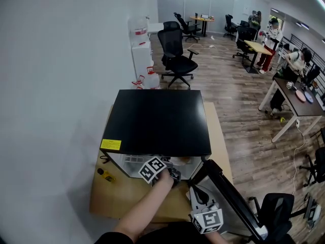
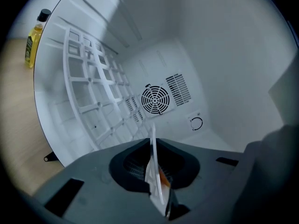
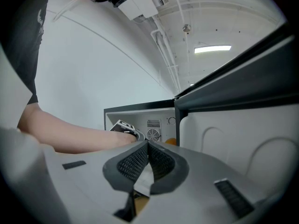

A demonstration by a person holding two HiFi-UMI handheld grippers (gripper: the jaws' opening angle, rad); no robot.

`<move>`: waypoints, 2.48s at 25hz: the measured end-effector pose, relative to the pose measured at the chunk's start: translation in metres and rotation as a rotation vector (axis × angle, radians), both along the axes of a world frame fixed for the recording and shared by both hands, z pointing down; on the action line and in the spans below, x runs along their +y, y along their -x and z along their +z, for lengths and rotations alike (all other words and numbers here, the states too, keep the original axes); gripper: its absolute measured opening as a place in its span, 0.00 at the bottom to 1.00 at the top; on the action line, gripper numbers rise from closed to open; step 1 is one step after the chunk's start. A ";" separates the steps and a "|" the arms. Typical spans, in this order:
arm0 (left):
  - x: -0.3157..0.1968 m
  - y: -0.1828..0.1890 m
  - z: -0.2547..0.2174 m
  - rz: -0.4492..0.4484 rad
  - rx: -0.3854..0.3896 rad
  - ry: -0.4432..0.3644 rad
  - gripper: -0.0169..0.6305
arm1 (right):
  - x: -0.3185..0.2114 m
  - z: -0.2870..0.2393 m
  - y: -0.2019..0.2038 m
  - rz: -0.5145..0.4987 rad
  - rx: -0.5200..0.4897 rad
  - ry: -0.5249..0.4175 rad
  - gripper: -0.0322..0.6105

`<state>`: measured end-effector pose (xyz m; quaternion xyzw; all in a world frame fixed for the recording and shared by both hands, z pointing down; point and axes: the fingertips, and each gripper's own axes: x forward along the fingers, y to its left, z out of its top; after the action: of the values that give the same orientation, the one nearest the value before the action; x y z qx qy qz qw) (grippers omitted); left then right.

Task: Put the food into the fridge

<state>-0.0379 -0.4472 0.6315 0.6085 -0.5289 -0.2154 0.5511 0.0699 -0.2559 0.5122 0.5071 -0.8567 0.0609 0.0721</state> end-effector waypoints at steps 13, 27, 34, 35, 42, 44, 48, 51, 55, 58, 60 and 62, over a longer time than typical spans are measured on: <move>-0.002 -0.011 -0.004 0.105 -0.274 -0.029 0.09 | 0.002 -0.004 0.000 -0.005 -0.001 -0.011 0.14; 0.002 -0.018 0.008 0.306 -0.387 0.021 0.23 | 0.004 -0.001 0.003 -0.012 -0.016 -0.003 0.14; -0.005 -0.014 -0.001 0.307 -0.443 -0.052 0.23 | 0.000 -0.001 0.000 0.002 -0.009 -0.008 0.14; -0.007 -0.013 -0.005 0.304 -0.473 -0.084 0.23 | 0.000 -0.002 0.000 0.001 -0.009 -0.008 0.14; -0.006 -0.013 -0.005 0.320 -0.699 -0.161 0.29 | 0.002 -0.007 -0.007 0.024 -0.004 -0.010 0.14; -0.005 -0.014 -0.003 0.330 -0.769 -0.178 0.30 | 0.004 -0.004 -0.009 0.025 -0.013 -0.012 0.14; -0.004 -0.011 -0.001 0.353 -0.897 -0.196 0.32 | 0.007 -0.003 -0.011 0.025 -0.017 -0.004 0.14; -0.004 -0.010 -0.002 0.355 -0.923 -0.186 0.33 | 0.010 -0.003 -0.006 0.014 -0.009 0.009 0.14; -0.007 -0.006 -0.003 0.321 -0.946 -0.167 0.34 | 0.008 -0.001 -0.004 0.003 -0.032 -0.003 0.14; -0.009 -0.003 -0.004 0.300 -0.950 -0.145 0.34 | 0.004 -0.001 -0.007 0.016 -0.032 -0.001 0.14; -0.008 -0.002 -0.002 0.295 -0.952 -0.132 0.35 | 0.003 0.002 -0.007 0.012 -0.037 -0.003 0.14; -0.009 0.000 0.002 0.283 -0.950 -0.105 0.36 | 0.003 0.002 -0.006 0.012 -0.034 0.001 0.14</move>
<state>-0.0382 -0.4561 0.6337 0.7322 -0.6221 0.1361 0.2416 0.0755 -0.2534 0.5143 0.5109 -0.8548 0.0703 0.0574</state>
